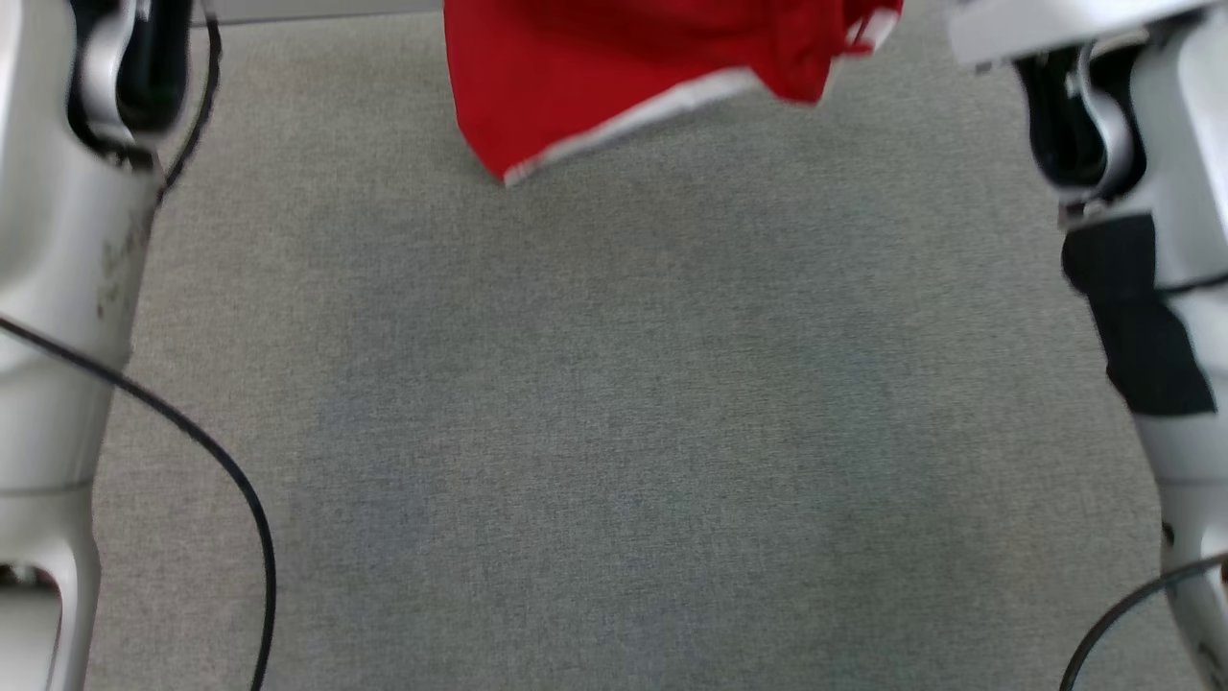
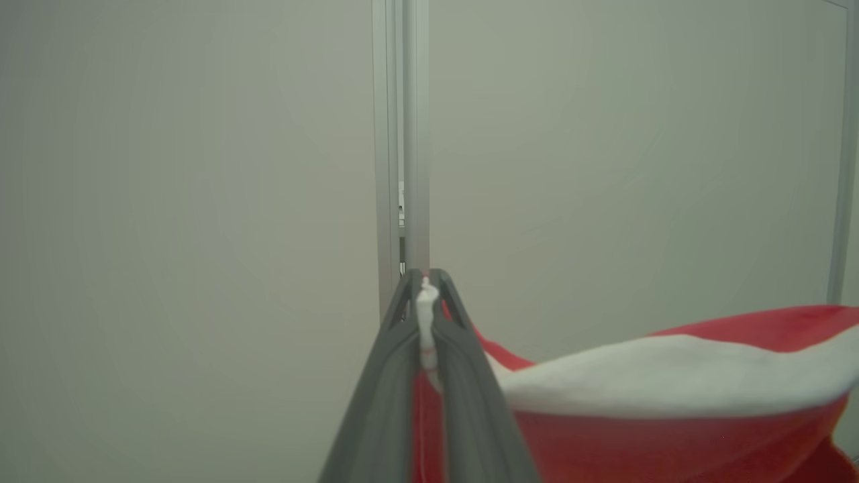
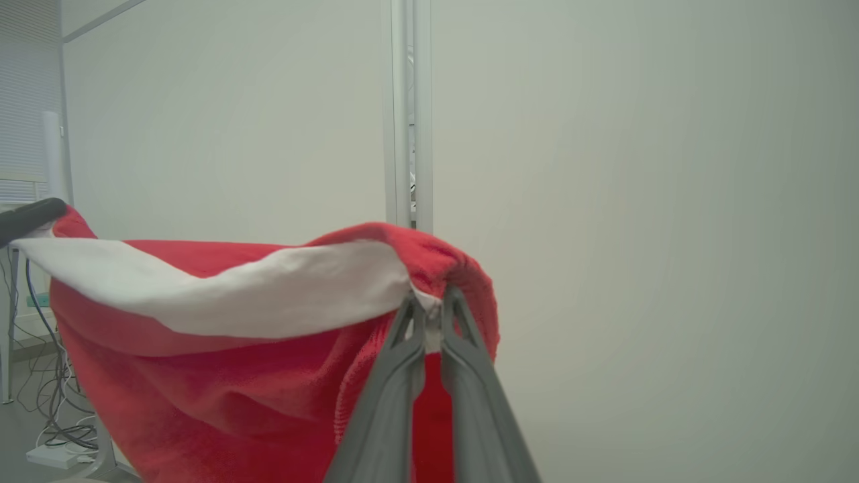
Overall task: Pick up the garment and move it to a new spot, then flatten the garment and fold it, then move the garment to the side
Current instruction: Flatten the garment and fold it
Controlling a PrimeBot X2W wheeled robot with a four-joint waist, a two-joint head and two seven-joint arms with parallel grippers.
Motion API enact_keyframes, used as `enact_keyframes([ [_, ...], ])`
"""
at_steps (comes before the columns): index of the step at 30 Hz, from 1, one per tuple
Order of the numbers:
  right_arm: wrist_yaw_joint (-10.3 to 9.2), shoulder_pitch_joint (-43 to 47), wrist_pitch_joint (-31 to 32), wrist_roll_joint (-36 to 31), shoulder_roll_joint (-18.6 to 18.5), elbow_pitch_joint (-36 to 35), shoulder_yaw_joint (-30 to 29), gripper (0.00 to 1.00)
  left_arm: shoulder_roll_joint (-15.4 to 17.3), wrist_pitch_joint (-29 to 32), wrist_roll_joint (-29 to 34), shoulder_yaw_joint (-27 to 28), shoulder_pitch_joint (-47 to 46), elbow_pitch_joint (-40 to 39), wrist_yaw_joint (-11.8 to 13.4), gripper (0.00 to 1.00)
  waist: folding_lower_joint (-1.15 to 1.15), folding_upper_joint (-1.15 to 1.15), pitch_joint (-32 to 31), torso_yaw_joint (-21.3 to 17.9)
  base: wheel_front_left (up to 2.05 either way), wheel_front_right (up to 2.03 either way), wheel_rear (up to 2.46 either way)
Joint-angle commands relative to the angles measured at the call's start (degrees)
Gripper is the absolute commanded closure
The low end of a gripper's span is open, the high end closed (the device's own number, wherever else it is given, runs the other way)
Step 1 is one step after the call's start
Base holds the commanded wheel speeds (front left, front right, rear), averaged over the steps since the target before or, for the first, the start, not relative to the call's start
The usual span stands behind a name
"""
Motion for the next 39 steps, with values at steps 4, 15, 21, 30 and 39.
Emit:
enact_keyframes([
  [4,0.12,-7.8,-0.6,-0.9,0.0,9.7,0.6,1.00,-2.4,-1.4,-0.2,-0.6,-8.2,12.2,-2.7,1.00,0.00,0.00,2.8,1.5,0.00,0.00,0.00],
  [15,0.10,-11.1,-0.6,0.3,2.3,28.0,11.2,1.00,-7.2,-4.3,-2.3,-2.6,-9.0,33.5,-8.2,1.00,0.00,0.00,4.6,2.0,0.00,0.00,0.00],
  [21,0.08,-3.0,-0.6,3.2,1.0,23.4,15.1,1.00,-7.7,-6.8,-3.7,-0.6,-1.0,31.5,-8.8,1.00,0.00,0.00,4.1,1.9,0.00,0.00,0.00],
  [30,0.06,17.0,-0.5,8.2,-1.8,13.2,16.3,1.00,-5.5,-7.1,-1.4,4.2,24.0,12.0,-6.7,1.00,0.00,0.00,1.3,1.6,0.00,0.00,0.00],
  [39,0.07,35.0,-0.5,10.3,-4.4,4.5,12.4,1.00,-2.7,-2.6,-3.3,4.4,48.1,-8.4,-3.1,1.00,0.00,0.00,-4.2,2.1,0.00,0.00,0.00],
])
